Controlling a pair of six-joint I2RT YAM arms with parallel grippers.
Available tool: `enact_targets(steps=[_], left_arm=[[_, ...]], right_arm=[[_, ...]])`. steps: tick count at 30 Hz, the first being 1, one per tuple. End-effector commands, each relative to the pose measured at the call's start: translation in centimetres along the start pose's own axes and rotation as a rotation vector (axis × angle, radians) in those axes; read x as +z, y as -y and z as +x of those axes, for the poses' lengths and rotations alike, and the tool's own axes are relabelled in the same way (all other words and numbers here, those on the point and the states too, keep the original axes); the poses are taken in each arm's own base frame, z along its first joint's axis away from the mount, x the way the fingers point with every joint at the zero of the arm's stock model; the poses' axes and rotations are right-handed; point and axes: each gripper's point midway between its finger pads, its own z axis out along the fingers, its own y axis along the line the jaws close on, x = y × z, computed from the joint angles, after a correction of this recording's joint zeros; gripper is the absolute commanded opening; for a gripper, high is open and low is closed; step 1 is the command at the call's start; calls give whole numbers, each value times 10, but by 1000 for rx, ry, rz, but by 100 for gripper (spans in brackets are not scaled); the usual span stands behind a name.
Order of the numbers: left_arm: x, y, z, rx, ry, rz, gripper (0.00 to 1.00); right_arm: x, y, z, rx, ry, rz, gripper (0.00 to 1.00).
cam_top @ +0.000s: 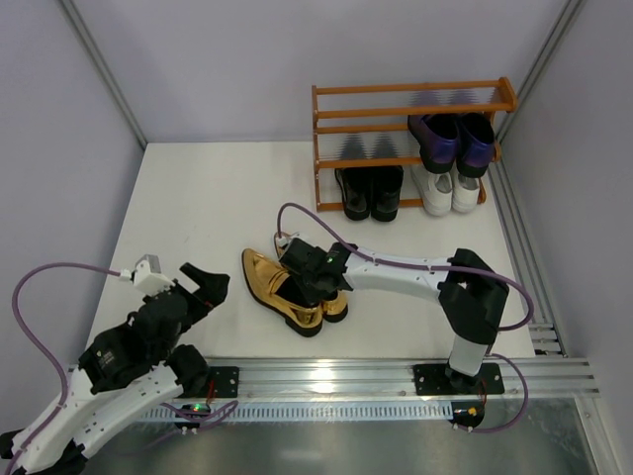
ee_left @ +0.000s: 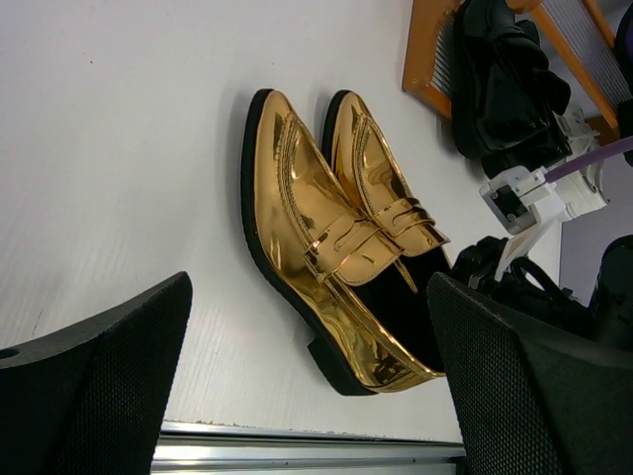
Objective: Place and organize the shoes onto the shoe shelf
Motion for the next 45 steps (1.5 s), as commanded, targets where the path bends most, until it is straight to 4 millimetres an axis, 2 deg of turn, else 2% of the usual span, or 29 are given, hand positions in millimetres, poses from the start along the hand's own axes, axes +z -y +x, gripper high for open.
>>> enact_targets(steps=[1, 4, 7, 11, 14, 20, 21, 23, 24, 27, 31, 35, 38, 39, 41, 42, 45], left_arm=[[-2, -3, -10, -22, 43, -6, 100], [-3, -2, -11, -29, 49, -1, 100], [-3, -3, -12, -29, 53, 0, 100], [-2, -1, -11, -30, 50, 0, 100], [-1, 0, -10, -25, 44, -1, 100], [-1, 0, -10, -25, 42, -1, 100], [-2, 0, -10, -26, 44, -1, 100], [-2, -1, -10, -29, 43, -3, 100], [-2, -3, -10, -28, 45, -7, 100], [-2, -4, -9, -32, 44, -9, 100], [-3, -4, -9, -35, 44, -5, 100], [-5, -8, -11, -37, 50, -14, 100], [-6, -12, -12, -45, 57, -16, 100], [-7, -12, -12, -48, 57, -14, 100], [-8, -14, -12, -56, 59, -12, 100], [-8, -15, -12, -57, 60, -13, 100], [-7, -14, -12, -63, 60, -10, 100]], right_arm=[[-41, -8, -42, -48, 126, -45, 4], [-57, 3, -51, -48, 168, -65, 4], [-66, 18, -53, -40, 189, -49, 4], [-56, 18, -39, -51, 149, -70, 4], [-49, 9, -33, -49, 142, -126, 21], [-32, -1, -22, -48, 105, -179, 27], [-30, -1, -21, -48, 100, -179, 34], [-29, -6, -16, -51, 86, -212, 42], [-29, -6, -16, -53, 88, -212, 53], [-28, -3, -20, -65, 96, -193, 64], [-16, 9, -25, -78, 80, -132, 66], [-3, 17, -23, -73, 41, -111, 63], [5, 21, -20, -68, 17, -114, 40], [5, 22, -19, -66, 14, -113, 27], [-1, 17, -18, -67, 13, -148, 15], [-4, 18, -19, -68, 20, -144, 5], [-22, 25, -27, -72, 64, -119, 4]])
